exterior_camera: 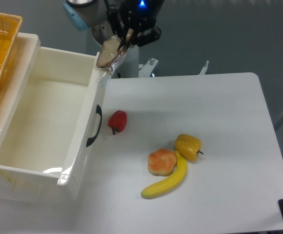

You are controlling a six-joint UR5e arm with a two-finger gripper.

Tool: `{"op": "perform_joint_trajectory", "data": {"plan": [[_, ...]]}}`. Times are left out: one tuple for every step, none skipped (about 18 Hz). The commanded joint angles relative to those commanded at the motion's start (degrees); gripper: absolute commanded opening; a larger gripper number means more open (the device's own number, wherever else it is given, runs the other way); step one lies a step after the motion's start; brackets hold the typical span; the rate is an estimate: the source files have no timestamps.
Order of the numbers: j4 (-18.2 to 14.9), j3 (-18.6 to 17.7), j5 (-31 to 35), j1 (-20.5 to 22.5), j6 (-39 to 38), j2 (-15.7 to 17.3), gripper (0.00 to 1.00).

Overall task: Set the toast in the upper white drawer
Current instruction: 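Carry the held toast over the rim of the open white drawer, then lower the toast down into the white drawer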

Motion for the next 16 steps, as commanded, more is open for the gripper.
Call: {"op": "perform_joint_trajectory", "data": {"plan": [[0.0,0.0,-0.1,-0.3,-0.1,-0.1,0.00],[0.1,0.0,-0.5,-0.4,-0.1,-0.2,0.00],[0.1,0.0,-1.8,-0.8,-0.2,-0.3,0.00],[0.7,0.0,-2.8,-1.2,-0.3,-0.6,0.00],[1.9,-0.1,-3.3,-1.7,-1.0,-0.9,0.00],[3.1,-0.2,-3.5,-2.5,-2.6,-1.1,0.00],[4.6,-0.3,-3.5,-3.7,-4.6,-1.8,0.00],[6.3,-0.3,-3.5,-5.2,-6.7,-2.5,0.00],[7.8,-0.3,-3.4,-6.3,-9.1,-3.1,0.00],[9.1,-0.4,-3.3,-7.1,-11.4,-3.7,0.00],[10.0,-0.5,-3.2,-8.0,-12.8,-4.0,0.00],[10.5,-0.5,-3.0,-8.7,-13.6,-4.0,0.00],[10.9,-0.6,-3.0,-9.0,-14.0,-4.1,0.00],[10.9,-0.6,-3.0,-9.1,-14.2,-4.3,0.00],[10.9,-0.7,-2.9,-9.9,-14.2,-4.4,0.00],[10.9,-0.8,-2.9,-10.5,-14.2,-4.7,0.00]]}}
